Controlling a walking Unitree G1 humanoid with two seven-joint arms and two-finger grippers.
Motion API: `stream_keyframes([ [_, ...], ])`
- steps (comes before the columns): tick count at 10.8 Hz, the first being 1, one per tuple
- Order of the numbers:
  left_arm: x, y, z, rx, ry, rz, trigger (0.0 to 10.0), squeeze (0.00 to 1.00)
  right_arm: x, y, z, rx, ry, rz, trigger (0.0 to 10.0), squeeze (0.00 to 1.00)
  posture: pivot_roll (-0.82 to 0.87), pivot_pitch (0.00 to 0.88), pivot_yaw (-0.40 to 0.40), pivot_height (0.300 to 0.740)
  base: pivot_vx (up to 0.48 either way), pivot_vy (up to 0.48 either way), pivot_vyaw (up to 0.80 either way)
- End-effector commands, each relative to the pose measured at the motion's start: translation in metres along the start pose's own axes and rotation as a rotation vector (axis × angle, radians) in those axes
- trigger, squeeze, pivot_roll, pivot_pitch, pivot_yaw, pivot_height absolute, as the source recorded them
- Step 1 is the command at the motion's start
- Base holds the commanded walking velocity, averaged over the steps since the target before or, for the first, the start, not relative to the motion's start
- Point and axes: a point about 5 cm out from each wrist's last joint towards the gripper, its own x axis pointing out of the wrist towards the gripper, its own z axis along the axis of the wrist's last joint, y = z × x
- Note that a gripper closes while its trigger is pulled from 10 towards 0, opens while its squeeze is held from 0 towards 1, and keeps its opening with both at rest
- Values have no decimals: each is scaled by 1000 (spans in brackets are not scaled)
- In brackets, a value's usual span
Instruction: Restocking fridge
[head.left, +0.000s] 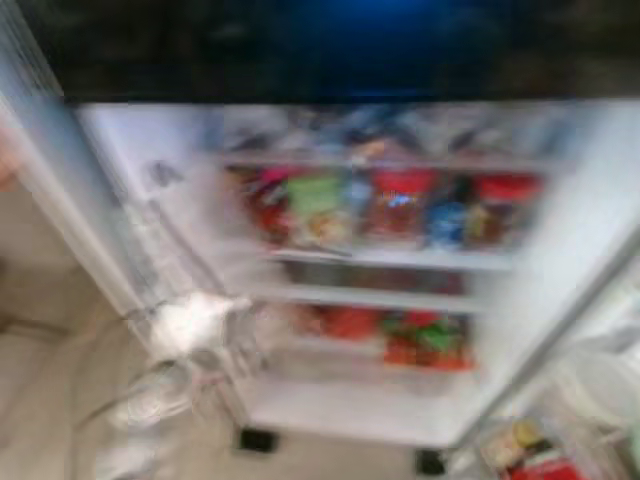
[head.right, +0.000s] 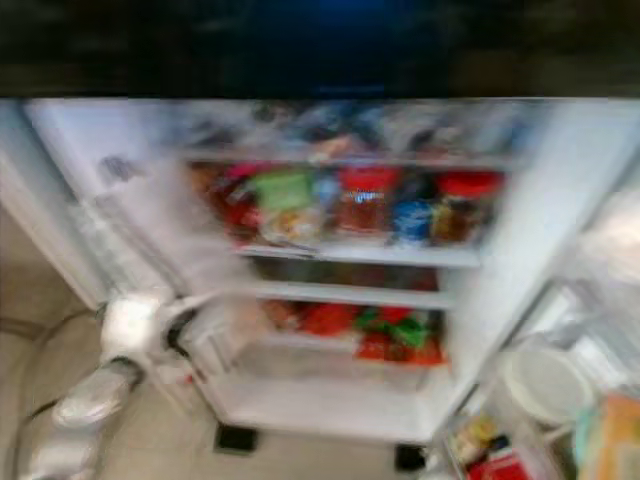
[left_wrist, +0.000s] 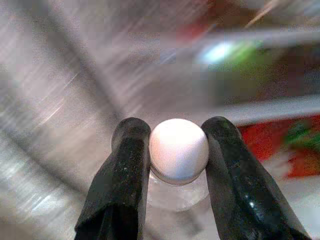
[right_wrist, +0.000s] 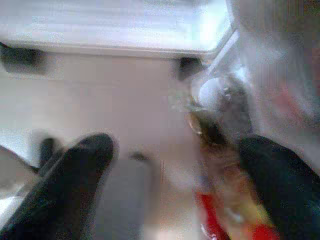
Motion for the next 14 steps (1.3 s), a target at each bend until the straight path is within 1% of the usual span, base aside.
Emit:
stream_keyframes([
  [1, 8, -16, 10, -9, -45, -61, 10000, 0, -5, -9, -15, 1, 54, -22, 10000, 0, 42, 0, 64, 740, 277, 0, 0],
  [3, 8, -19, 10, -11, -37, -96, 10000, 0, -5, -9, -15, -2, 55, -18, 10000, 0, 46, 0, 63, 740, 270, 0, 0],
  [6, 8, -20, 10, -25, -28, -115, 10000, 0, -5, -9, -15, -5, 55, -14, 10000, 0, 49, 0, 61, 740, 0, 0, 0],
  [9, 8, -26, 11, -35, -28, -149, 10000, 0, -5, -9, -15, -7, 54, -11, 10000, 0, 58, 0, 51, 740, 0, 0, 0],
  [12, 13, -40, 9, -54, -29, -191, 10000, 0, -5, -10, -13, -2, 37, -10, 10000, 0, 32, 0, 57, 740, 0, 0, 0],
  [14, 16, -49, 11, -62, -38, -226, 10000, 0, -5, -10, -13, 9, 37, -21, 10000, 0, 19, 0, 66, 740, 0, 0, 0],
])
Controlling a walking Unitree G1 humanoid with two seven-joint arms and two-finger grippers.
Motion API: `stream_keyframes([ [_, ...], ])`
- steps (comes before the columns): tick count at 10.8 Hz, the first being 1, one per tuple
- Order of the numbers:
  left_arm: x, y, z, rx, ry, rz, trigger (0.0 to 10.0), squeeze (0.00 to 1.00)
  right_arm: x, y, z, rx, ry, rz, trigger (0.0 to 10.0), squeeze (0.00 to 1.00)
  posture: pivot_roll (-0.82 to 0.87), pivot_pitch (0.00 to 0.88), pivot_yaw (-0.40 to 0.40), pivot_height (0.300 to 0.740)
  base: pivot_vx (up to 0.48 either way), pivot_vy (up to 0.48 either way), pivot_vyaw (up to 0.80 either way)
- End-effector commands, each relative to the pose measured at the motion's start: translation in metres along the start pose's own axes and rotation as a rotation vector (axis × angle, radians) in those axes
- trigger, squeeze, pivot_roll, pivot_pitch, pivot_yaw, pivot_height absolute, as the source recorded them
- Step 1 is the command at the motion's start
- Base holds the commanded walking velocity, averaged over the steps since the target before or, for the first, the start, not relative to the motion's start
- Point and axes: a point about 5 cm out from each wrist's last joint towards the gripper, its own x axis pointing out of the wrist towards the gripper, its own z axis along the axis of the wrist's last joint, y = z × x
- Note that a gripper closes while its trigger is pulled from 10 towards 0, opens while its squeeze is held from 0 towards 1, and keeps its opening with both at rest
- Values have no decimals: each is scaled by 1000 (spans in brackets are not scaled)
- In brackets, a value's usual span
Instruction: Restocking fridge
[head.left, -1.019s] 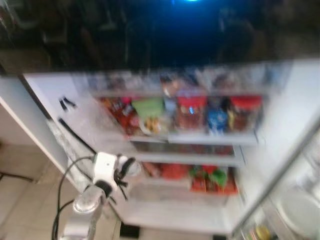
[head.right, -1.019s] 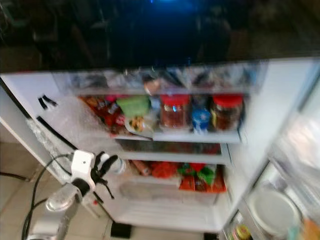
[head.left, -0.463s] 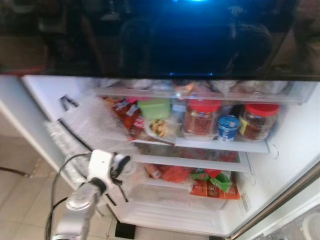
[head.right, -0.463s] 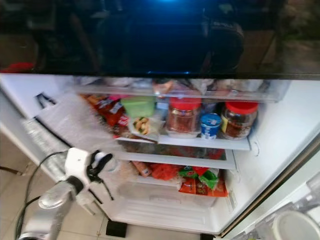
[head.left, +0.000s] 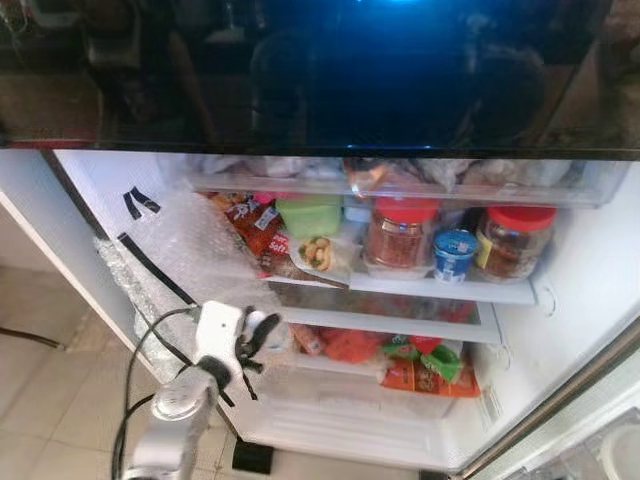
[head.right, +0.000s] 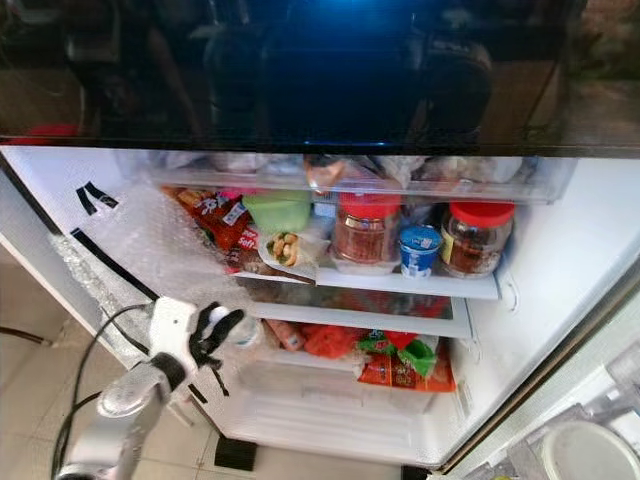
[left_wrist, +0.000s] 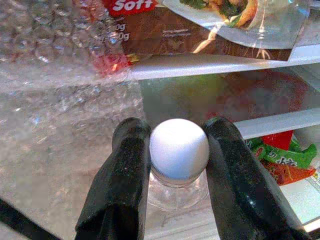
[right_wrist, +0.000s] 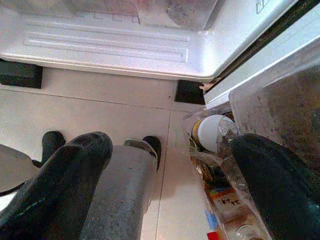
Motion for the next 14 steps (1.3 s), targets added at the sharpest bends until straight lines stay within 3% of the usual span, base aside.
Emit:
stream_keyframes([
  [1, 3, 0, 2, 16, -8, -13, 10000, 0, -4, -1, -15, 0, 66, -17, 10000, 0, 29, 0, 62, 740, 0, 0, 0],
  [6, 8, 3, 5, 7, -28, 4, 10000, 0, -3, -2, -16, -2, 80, -31, 10000, 0, 21, 0, 67, 740, 0, 0, 0],
  [9, 10, 7, 5, 9, -36, 24, 10000, 0, -3, 0, -15, 1, 66, -15, 10000, 0, 22, 0, 66, 692, 0, 0, 0],
  [14, 14, 7, 7, 15, -49, 18, 10000, 0, -4, 0, -16, -5, 72, -17, 10000, 0, 21, 0, 68, 692, 0, 0, 0],
])
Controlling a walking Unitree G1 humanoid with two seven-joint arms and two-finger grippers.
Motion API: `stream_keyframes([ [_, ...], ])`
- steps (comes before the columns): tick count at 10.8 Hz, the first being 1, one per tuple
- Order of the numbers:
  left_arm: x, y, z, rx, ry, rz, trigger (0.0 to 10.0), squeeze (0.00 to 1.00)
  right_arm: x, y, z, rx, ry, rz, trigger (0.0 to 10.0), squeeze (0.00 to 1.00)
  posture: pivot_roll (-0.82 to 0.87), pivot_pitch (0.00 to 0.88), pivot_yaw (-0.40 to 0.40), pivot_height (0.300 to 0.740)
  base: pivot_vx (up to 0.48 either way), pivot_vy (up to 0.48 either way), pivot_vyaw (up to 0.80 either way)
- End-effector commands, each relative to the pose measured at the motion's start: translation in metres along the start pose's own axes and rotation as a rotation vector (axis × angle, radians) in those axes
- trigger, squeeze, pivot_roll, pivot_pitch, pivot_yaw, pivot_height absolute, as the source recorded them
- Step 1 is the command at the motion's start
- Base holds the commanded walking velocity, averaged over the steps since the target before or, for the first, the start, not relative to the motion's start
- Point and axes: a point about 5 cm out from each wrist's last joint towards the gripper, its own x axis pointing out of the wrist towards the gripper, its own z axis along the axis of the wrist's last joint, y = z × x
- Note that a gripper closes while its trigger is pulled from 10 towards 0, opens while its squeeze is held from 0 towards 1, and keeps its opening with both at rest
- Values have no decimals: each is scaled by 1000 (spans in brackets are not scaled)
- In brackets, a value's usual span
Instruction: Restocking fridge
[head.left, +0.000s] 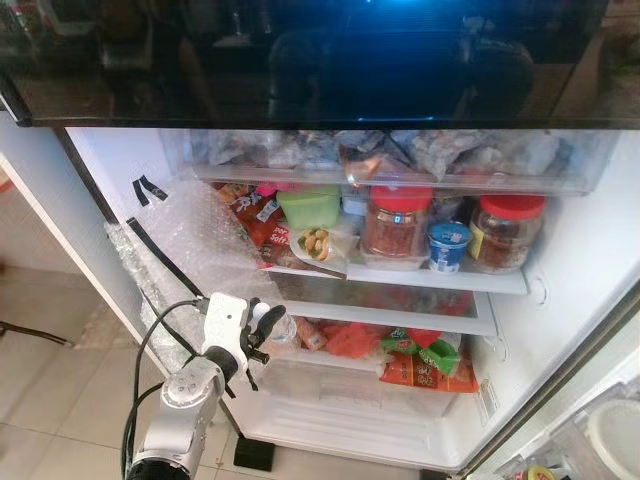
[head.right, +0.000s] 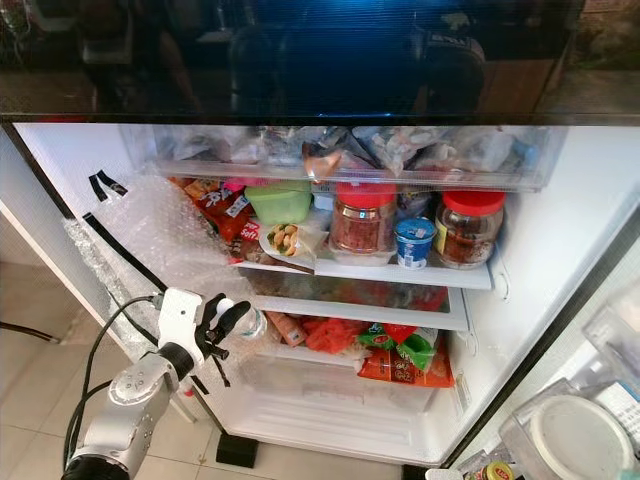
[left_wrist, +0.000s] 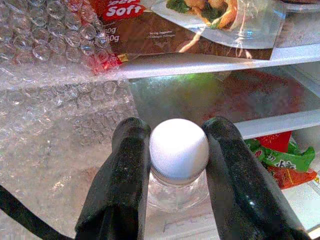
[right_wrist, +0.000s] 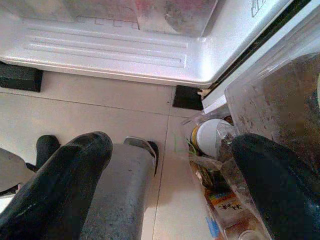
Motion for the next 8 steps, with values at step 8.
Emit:
stream_keyframes([
  [8, 3, 5, 7, 21, -41, 12, 10000, 0, -6, 0, -21, 22, 74, -1, 10000, 0, 22, 0, 65, 656, 0, 0, 0],
])
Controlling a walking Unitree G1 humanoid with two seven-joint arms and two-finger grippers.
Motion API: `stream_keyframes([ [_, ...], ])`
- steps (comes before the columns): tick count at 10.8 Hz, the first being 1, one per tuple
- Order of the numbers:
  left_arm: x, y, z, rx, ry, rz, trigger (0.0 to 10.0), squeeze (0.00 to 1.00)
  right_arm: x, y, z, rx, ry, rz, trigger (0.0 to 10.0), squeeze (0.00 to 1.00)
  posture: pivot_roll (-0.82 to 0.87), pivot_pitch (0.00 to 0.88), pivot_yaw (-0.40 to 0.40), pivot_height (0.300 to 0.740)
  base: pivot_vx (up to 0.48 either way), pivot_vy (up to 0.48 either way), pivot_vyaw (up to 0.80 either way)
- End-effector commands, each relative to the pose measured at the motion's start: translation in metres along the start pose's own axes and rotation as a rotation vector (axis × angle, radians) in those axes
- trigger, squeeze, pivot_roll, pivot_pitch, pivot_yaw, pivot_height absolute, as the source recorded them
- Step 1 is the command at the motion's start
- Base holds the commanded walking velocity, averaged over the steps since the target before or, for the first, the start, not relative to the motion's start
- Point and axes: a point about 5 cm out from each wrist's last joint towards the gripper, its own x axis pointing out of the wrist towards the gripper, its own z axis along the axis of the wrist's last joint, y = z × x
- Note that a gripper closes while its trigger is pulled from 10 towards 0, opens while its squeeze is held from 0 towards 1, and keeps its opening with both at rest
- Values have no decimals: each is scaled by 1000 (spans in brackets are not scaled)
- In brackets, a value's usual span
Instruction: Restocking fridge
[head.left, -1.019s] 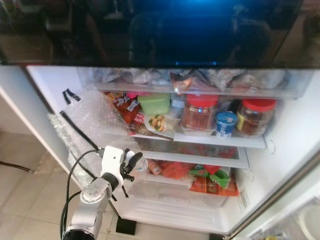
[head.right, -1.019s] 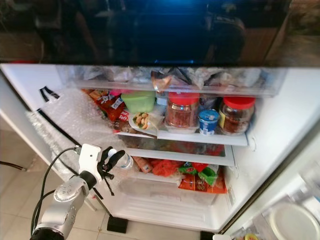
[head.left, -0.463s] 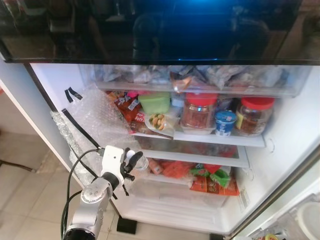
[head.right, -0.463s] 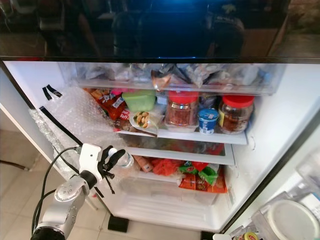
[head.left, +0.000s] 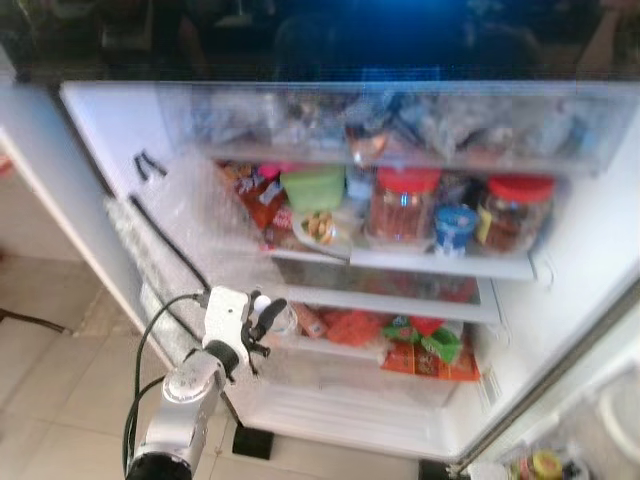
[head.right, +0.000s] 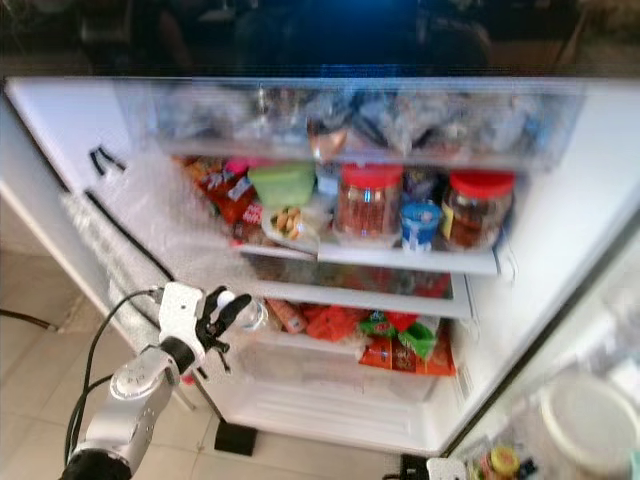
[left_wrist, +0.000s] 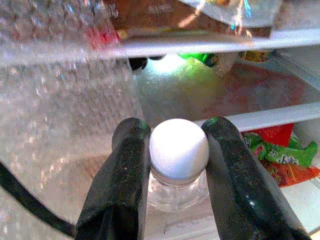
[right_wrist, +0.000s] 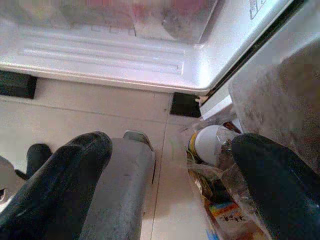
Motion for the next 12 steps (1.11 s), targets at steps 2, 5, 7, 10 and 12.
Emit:
stream_keyframes([
  [2, 6, 9, 5, 5, -36, 38, 10000, 0, -11, 1, -35, 11, 131, 1, 10000, 0, 8, 5, 65, 656, 0, 0, 0],
  [5, 23, 16, 11, 10, -88, 107, 10000, 0, -12, -3, -36, 11, 127, -1, 10000, 0, -24, 20, 52, 656, 0, 0, 0],
  [7, 34, 21, 16, -14, -94, 145, 10000, 0, -13, -6, -37, 10, 123, -7, 10000, 0, -50, 27, 51, 656, 0, 0, 0],
  [10, 46, 22, 22, -57, -97, 185, 10000, 0, -15, -10, -38, 9, 118, -11, 10000, 0, -88, 27, 58, 656, 0, 0, 0],
  [12, 54, 25, 29, -67, -94, 216, 10000, 0, -17, -12, -40, 17, 111, -14, 10000, 0, -122, 32, 58, 656, 0, 0, 0],
])
